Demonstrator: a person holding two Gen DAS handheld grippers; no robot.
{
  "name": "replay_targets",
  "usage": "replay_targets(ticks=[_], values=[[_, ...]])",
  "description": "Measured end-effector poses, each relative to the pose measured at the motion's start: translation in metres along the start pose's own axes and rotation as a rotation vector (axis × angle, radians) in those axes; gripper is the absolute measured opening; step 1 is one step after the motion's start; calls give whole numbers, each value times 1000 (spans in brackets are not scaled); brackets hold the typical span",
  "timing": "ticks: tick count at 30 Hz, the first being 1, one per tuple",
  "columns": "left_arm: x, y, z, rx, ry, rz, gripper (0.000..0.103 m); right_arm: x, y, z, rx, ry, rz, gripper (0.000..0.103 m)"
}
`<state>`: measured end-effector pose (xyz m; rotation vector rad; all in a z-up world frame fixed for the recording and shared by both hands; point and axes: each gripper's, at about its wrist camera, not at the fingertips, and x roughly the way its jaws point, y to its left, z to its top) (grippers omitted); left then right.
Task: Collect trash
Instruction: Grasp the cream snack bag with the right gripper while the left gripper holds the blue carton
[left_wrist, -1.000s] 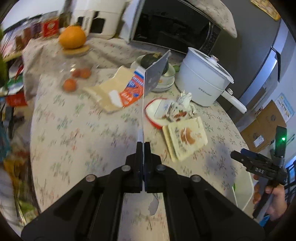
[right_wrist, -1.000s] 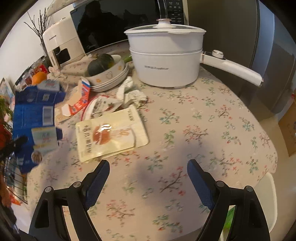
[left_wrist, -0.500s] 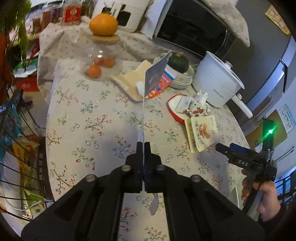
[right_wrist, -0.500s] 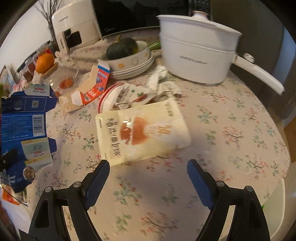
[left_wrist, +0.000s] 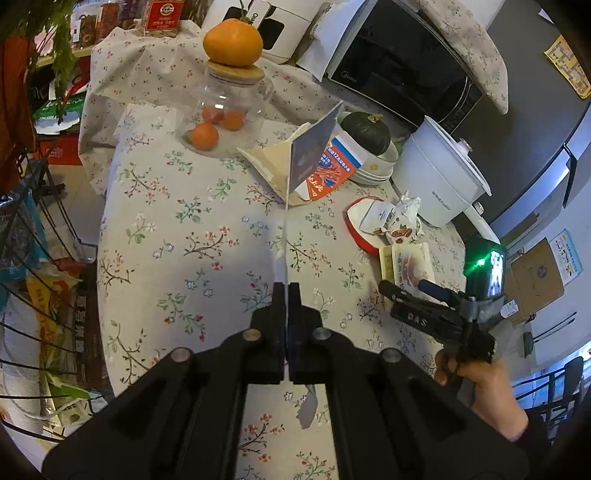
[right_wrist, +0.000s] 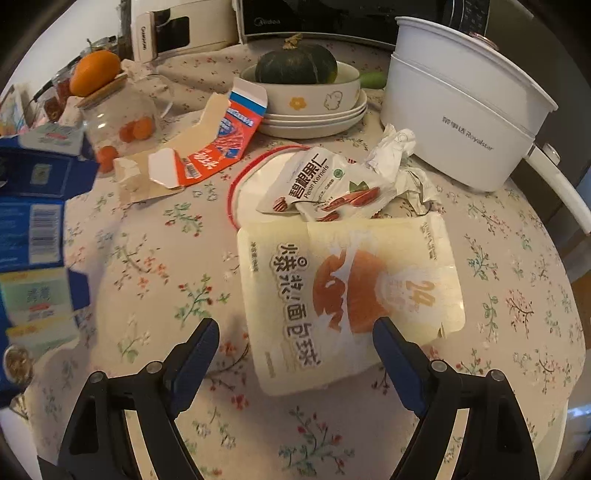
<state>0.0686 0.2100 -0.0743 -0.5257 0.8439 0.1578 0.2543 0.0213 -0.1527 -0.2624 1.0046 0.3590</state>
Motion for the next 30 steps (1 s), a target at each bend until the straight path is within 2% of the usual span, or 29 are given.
replay_targets(ticks=[4,7,11,16,23,30], values=[[-1,0,1,-1,-2,-11,1,9,-5,1,25,7,18,60],[-3,-1,1,0,-5,-21,1,17,-11,-1,74,53,84,11],[-2,-3,0,3,-1,-22,1,10,-16,-5,82,57,106,4],[-8,-8,-1,-8,-12,-40,1,-10,-25,-9,74,43,117,1],[-10,-16,-2,-7,-8,-62,1,-46,-41,-16,79,19,134,1],[-10,-27,-9,23,10,-80,1,-93,-56,-15,82,-52,129,1]])
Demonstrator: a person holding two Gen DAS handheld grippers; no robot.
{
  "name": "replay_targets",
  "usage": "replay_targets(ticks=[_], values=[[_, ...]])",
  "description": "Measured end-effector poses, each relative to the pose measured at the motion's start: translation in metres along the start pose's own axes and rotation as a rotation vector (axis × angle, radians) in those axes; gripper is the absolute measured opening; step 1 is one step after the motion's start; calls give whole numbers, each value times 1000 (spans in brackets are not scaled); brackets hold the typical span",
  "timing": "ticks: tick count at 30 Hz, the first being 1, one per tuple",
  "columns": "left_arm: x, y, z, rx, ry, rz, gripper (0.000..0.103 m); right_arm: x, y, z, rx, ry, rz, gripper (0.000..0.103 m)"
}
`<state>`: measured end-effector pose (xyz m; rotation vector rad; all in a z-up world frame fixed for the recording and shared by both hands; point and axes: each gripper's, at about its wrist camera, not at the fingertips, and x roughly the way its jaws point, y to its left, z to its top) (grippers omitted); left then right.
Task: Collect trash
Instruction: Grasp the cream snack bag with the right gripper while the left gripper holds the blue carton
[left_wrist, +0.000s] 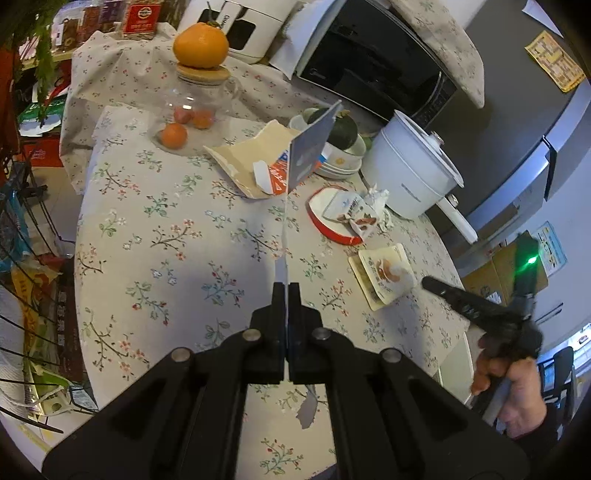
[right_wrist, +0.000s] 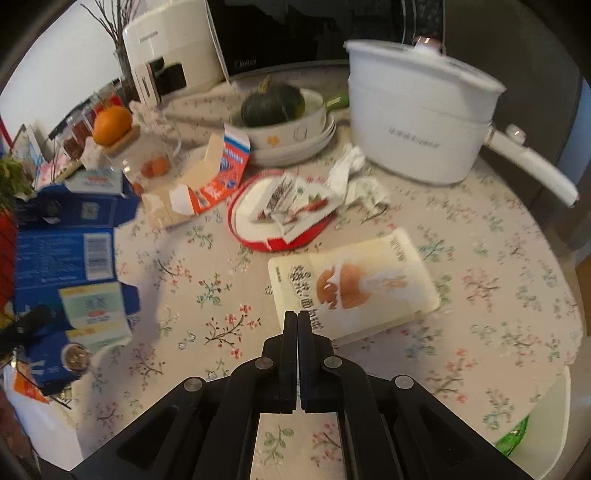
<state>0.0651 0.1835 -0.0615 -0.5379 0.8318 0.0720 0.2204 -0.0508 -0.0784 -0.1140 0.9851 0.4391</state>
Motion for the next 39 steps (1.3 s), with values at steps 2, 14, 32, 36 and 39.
replay_targets(ticks=[2,14,32,36,39], values=[[-1,-2,-1,0,5,-9,1,-18,-6,0,11,-21,3,1],[1,-9,-7,17,9,-3,1,-10,-26,-11,88,18,-13,74],[26,-5,-1,15,55,-1,1,109,3,-14,-83,148,-93,82],[27,-5,-1,17,58,-2,1,109,1,-13,-97,135,-99,73],[27,-5,-1,20,57,-2,1,107,-3,-12,-92,138,-71,62]])
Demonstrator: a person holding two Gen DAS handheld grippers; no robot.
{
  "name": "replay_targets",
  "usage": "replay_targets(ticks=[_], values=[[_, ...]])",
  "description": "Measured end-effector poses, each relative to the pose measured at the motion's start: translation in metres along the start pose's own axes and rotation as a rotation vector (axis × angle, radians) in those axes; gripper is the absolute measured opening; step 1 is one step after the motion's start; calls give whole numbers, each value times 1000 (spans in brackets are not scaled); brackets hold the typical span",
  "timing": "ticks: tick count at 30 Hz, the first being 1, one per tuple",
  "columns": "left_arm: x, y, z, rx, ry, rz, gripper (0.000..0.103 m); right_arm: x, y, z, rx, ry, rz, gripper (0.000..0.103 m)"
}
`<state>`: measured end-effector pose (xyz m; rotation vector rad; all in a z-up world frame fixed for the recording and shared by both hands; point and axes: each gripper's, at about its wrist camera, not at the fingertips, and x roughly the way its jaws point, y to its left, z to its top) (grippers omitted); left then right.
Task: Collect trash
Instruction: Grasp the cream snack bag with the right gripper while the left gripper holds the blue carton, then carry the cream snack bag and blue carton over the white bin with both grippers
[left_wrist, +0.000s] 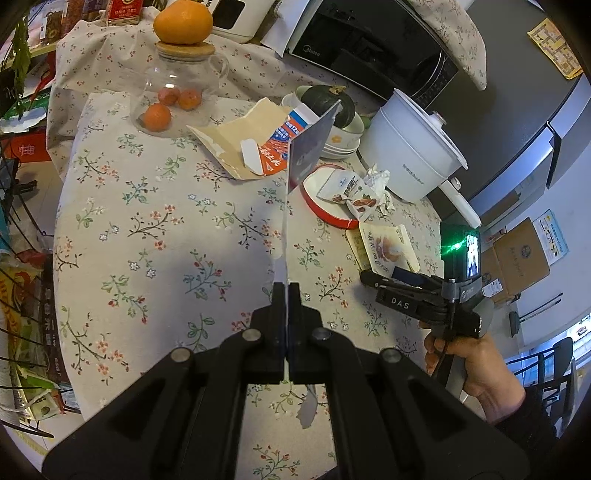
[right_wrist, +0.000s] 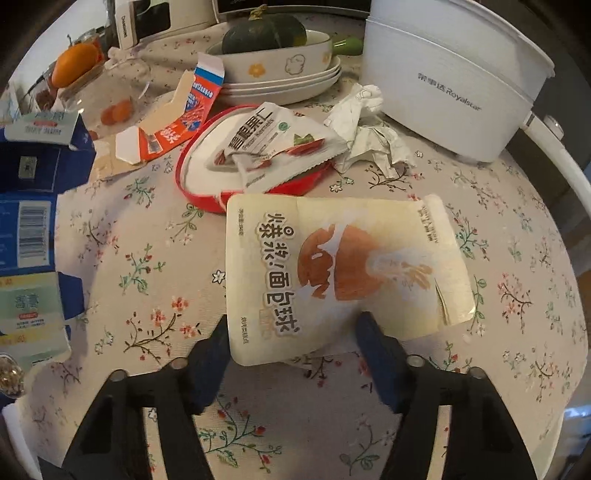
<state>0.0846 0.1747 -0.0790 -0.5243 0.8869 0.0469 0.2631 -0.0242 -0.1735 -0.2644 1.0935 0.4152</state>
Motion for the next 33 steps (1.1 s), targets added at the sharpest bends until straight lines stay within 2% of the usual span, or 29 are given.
replay_targets(ticks=[3,4,14,22,33], values=[[0,-1,-1,5,1,1,1,-2,-3,2,-6,2,15,46],[0,-2,-1,7,2,1,1,-3,-3,3,4,15,46,35],[-4,-5,-2,12,-8,2,1,-21,-6,1,48,23,82,32],[-9,-10,-4,13,-16,-11,1,-68,-18,3,75,-53,112,32],[-10,-22,-5,26,-9,-38,1,-109,-26,-4,68,-119,94,32]])
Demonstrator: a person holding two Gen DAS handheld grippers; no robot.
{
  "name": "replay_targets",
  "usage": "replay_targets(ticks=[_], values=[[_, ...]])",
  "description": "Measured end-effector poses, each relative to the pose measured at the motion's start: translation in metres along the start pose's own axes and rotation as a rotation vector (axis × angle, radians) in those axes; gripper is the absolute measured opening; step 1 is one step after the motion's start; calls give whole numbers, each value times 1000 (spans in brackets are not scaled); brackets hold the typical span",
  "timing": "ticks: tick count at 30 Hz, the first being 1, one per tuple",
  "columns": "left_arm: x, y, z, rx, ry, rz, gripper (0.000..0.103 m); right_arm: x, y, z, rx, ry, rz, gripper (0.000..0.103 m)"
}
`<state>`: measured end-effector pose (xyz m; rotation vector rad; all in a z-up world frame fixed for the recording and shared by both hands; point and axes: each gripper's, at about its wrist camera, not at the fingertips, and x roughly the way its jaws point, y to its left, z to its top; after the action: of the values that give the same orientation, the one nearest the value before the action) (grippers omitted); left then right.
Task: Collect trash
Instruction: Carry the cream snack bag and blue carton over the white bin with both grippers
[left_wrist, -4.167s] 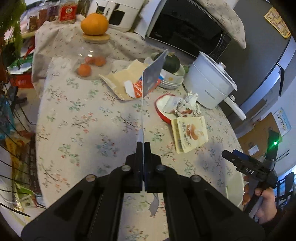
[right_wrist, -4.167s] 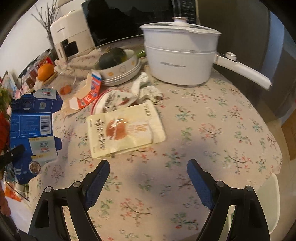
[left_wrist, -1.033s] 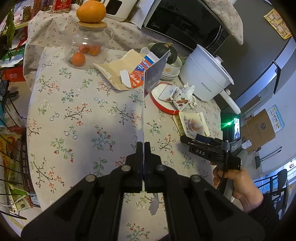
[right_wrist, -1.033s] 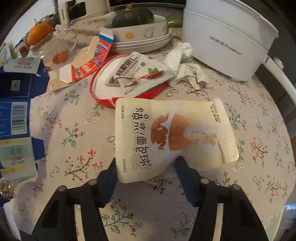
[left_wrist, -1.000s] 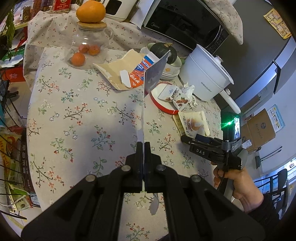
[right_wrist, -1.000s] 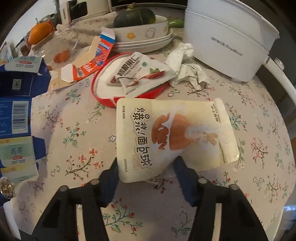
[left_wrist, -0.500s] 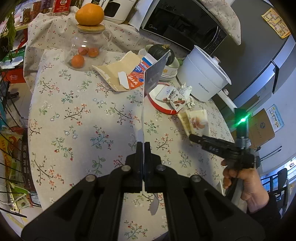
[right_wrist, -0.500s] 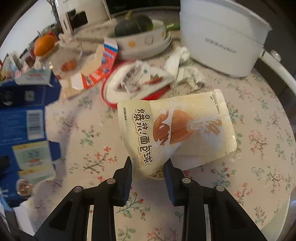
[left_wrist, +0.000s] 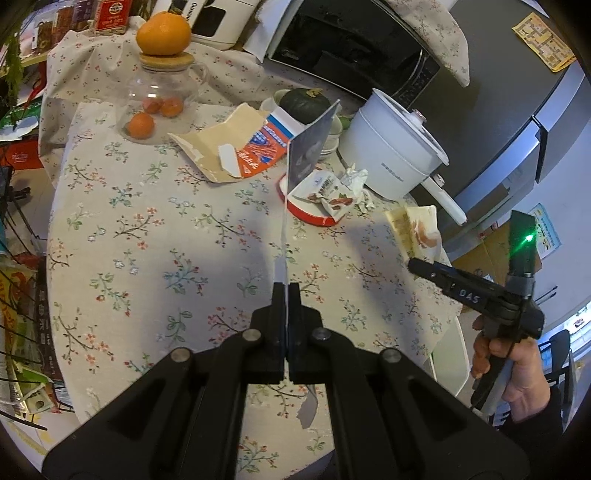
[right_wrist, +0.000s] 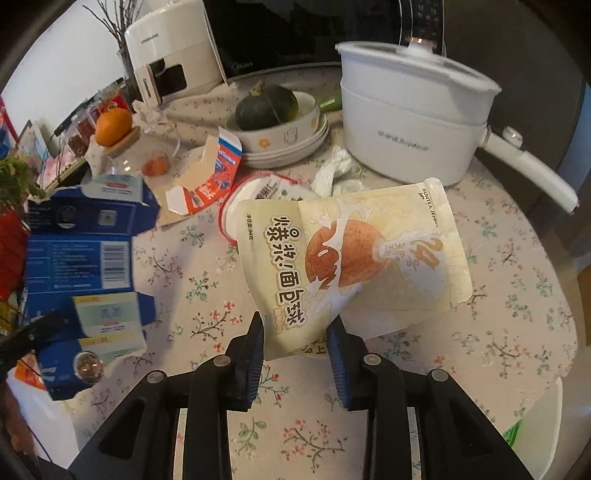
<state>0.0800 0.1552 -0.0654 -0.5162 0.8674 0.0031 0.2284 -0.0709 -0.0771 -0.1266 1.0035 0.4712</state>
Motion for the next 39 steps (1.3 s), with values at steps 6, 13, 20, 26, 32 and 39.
replay_targets(ticks=[6,13,20,26,32,39], values=[[0,-24,-4,33,6,-33,1,-26,-28,-12,60,0,-10,32],[-2,-59,-10,93,10,-67,1,-65,-78,-37,136,0,-33,32],[6,-102,-21,169,26,-88,1,-96,-146,-82,253,35,-49,33],[19,-145,-31,242,44,-105,1,-97,-208,-129,341,120,-81,33],[33,-191,-47,309,72,-151,1,-89,-247,-166,422,192,-61,33],[51,-242,-74,397,114,-194,1,-81,-273,-191,492,237,-17,34]])
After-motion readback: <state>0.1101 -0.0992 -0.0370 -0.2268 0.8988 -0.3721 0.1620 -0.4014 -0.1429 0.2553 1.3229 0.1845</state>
